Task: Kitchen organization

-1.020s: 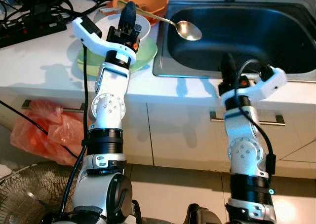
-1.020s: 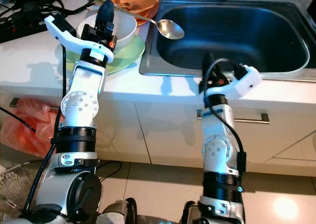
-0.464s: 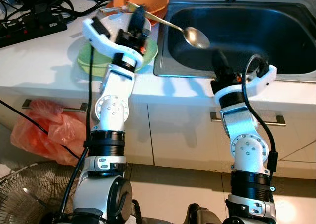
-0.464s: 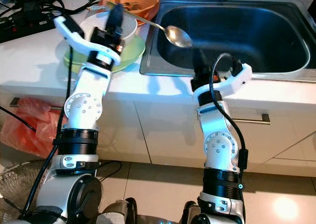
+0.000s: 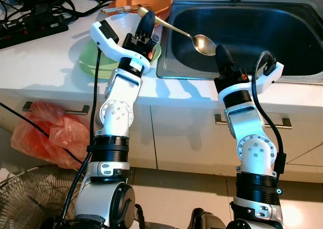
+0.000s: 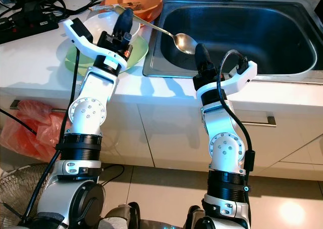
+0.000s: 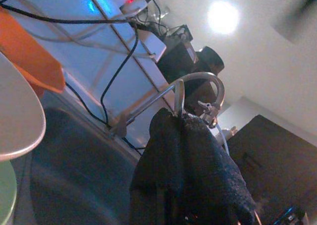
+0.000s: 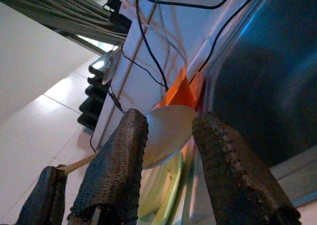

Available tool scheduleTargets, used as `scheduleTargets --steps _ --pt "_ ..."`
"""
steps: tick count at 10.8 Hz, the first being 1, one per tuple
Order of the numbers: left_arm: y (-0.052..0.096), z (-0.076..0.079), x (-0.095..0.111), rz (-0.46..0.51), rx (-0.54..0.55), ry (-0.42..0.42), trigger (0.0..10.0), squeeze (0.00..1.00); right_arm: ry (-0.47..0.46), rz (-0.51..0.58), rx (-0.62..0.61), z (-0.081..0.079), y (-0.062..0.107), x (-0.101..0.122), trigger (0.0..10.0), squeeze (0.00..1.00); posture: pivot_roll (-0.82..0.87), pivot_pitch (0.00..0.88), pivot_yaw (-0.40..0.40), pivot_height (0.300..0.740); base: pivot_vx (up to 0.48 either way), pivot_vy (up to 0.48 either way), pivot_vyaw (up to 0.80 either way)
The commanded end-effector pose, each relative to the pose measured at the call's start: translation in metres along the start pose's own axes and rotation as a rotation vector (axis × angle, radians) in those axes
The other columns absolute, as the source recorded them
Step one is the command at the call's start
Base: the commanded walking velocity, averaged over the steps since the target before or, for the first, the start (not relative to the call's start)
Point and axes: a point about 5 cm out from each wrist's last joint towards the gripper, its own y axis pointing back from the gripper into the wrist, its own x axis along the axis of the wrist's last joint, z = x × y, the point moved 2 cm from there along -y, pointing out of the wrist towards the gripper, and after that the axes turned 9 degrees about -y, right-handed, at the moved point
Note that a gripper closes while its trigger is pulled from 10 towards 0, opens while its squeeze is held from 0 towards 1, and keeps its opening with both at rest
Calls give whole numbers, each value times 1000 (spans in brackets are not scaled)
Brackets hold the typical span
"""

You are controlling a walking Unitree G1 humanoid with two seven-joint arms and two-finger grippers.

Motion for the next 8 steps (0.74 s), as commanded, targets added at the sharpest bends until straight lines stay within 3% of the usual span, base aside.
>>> scheduleTargets --steps 1,8 --pt "6 9 -25 -25 1 96 10000 0 -30 -14 63 -17 -5 -7 10000 0 75 153 49 740 0 0 0" --pt "5 15 -18 15 -20 113 10000 0 -15 -35 46 -12 -5 -11 10000 0 83 150 40 740 0 0 0"
